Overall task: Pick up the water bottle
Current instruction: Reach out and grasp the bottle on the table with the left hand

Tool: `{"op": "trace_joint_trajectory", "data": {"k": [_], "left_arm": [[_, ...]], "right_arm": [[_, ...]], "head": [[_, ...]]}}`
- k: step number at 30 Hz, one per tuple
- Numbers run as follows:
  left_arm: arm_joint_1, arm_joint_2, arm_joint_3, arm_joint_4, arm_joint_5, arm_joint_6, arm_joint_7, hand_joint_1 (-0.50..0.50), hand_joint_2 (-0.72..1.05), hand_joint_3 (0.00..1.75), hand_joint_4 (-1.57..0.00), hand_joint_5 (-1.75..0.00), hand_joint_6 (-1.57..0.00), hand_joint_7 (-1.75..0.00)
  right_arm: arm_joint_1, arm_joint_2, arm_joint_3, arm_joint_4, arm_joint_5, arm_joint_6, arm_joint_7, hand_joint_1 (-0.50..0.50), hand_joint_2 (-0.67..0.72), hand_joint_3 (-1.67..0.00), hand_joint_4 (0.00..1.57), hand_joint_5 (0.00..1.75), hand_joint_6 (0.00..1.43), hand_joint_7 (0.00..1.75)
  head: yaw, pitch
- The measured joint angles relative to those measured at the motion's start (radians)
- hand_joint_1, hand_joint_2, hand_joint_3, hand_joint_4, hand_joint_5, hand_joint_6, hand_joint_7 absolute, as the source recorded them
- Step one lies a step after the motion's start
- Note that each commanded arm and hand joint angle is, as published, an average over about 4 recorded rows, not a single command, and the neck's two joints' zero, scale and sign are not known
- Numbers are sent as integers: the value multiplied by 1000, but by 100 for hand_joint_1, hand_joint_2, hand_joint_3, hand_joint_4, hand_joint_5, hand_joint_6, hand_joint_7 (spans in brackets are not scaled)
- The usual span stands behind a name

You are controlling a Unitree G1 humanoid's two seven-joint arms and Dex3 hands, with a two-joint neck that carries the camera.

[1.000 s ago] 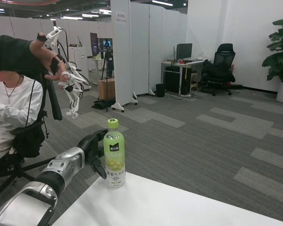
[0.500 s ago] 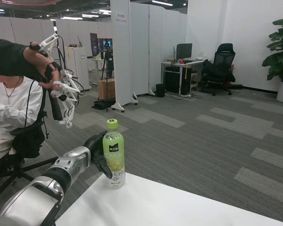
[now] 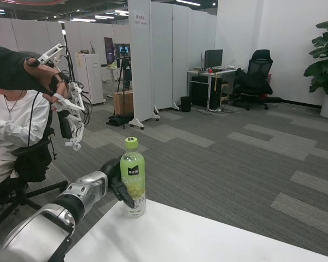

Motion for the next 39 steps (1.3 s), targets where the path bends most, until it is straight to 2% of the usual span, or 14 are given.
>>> {"op": "trace_joint_trajectory", "data": {"k": [3,5,7,8,9,11,12,14,17,20,29,31,39], "left_arm": [[0,-1,0,2,-8,0,0,-48,7,7,-7,0,-18,-5],[0,-2,0,2,-12,0,0,-49,34,4,-26,-36,-39,-17],[0,-3,0,2,-18,0,0,-50,56,4,-50,-92,-60,-35],[0,-5,0,2,-22,0,0,-50,63,4,-66,-115,-72,-49],[0,-7,0,2,-26,0,0,-50,72,4,-89,-141,-88,-70],[-1,-13,0,2,-39,0,1,-50,87,0,-128,-172,-113,-108],[-1,-16,0,2,-47,0,1,-50,91,0,-139,-175,-120,-120],[-1,-21,-3,2,-69,0,1,-50,98,0,-151,-175,-128,-136],[-1,-26,-15,2,-111,0,1,-50,105,0,-157,-175,-135,-155],[-1,-27,-28,2,-140,0,1,-50,105,4,-157,-175,-138,-161],[0,-27,-47,-11,-155,5,-14,-50,105,9,-157,-175,-136,-157],[3,-27,-49,-28,-156,8,-19,-50,105,9,-157,-175,-136,-154],[17,-28,-49,-115,-160,13,-46,-50,105,9,-157,-175,-136,-157]], "right_arm": [[0,0,0,0,0,0,0,-46,72,0,0,0,0,0],[0,0,0,0,0,0,0,-46,72,0,0,0,0,0],[0,0,0,0,0,0,0,-46,72,0,0,0,0,0],[0,0,0,0,0,0,0,-46,72,0,0,0,0,0],[0,0,0,0,0,0,0,-46,72,0,0,0,0,0],[0,0,0,0,0,0,0,-46,72,0,0,0,0,0],[0,0,0,0,0,0,0,-46,72,0,0,0,0,0],[0,0,0,2,0,0,0,-46,72,0,0,0,0,0],[0,0,0,8,0,0,0,-46,72,0,0,0,0,0],[0,1,0,10,0,0,0,-46,72,0,0,0,0,0],[0,1,0,10,2,0,0,-46,72,0,0,0,0,0],[0,1,0,10,2,0,0,-46,72,0,0,0,0,0],[0,3,0,11,4,0,0,-46,72,0,0,0,0,0]], "head": [[0,0],[-2,0],[-2,-1],[-2,-1],[-2,-2],[-1,-2],[-1,-2],[-1,-2],[2,-1],[10,3],[8,4],[6,3],[-7,-1]]}}
